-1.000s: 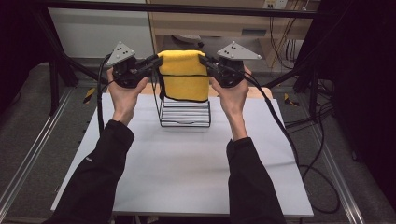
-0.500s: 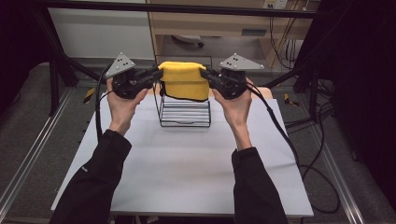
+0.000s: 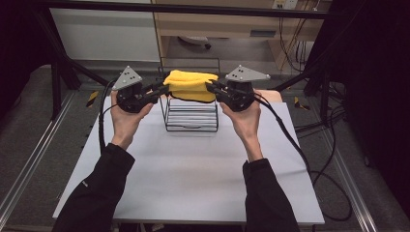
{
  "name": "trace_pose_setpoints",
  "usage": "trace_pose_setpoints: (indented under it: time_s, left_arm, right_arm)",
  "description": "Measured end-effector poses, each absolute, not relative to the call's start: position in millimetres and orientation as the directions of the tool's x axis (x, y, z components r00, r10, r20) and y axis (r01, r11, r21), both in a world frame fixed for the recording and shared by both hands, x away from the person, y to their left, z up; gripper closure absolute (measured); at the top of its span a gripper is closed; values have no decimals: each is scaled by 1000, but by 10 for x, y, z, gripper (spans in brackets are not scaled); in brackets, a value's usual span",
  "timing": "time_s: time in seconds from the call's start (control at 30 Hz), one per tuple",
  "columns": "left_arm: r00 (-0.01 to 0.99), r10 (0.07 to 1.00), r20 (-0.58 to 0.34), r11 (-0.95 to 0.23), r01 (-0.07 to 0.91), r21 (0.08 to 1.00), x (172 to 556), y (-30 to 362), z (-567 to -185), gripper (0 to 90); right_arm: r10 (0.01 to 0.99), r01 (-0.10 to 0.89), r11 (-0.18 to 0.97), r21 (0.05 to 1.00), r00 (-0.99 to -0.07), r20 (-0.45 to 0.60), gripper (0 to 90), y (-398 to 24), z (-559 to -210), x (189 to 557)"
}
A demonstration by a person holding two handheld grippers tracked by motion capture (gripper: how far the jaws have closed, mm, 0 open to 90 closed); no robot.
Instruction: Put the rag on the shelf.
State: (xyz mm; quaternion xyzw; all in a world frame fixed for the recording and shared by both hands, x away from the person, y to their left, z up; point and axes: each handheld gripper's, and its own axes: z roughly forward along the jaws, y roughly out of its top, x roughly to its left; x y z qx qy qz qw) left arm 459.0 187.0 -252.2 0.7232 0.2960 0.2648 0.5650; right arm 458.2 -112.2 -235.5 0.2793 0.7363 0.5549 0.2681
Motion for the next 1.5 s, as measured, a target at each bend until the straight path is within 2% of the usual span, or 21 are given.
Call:
trace_pose_setpoints:
  time_s: [0.23,0.33,0.43,0.67,0.83,1.13,1.4,1.5]
  left_arm:
    - [699,715,28,-207,173,963,4510,1974,-2450,662]
    - [692,721,34,-194,155,969,4462,2009,-2373,662]
    - [674,737,56,-195,133,972,4432,2011,-2274,701]
    - [677,735,42,-217,176,960,4582,1830,-2217,893]
    - [683,729,37,-255,220,942,4699,1691,-2311,899]
    - [684,729,37,-290,259,921,4786,1667,-2486,900]
    - [679,733,40,-302,273,913,4840,1642,-2587,900]
    - [677,734,54,-320,275,906,4857,1620,-2626,900]
  right_arm:
    - [707,106,257,961,-698,-112,821,-1104,-2388,4565]
    - [707,102,259,960,-698,-117,820,-1098,-2408,4557]
    - [705,107,264,959,-700,-116,818,-1100,-2458,4558]
    - [702,107,263,959,-703,-114,811,-1108,-2531,4548]
    - [698,100,272,957,-705,-125,806,-1107,-2552,4531]
    - [694,114,275,955,-710,-115,780,-1118,-2668,4549]
    - [675,119,229,966,-735,-69,682,-1142,-2622,4522]
    - [676,139,208,968,-736,-40,717,-1152,-2607,4553]
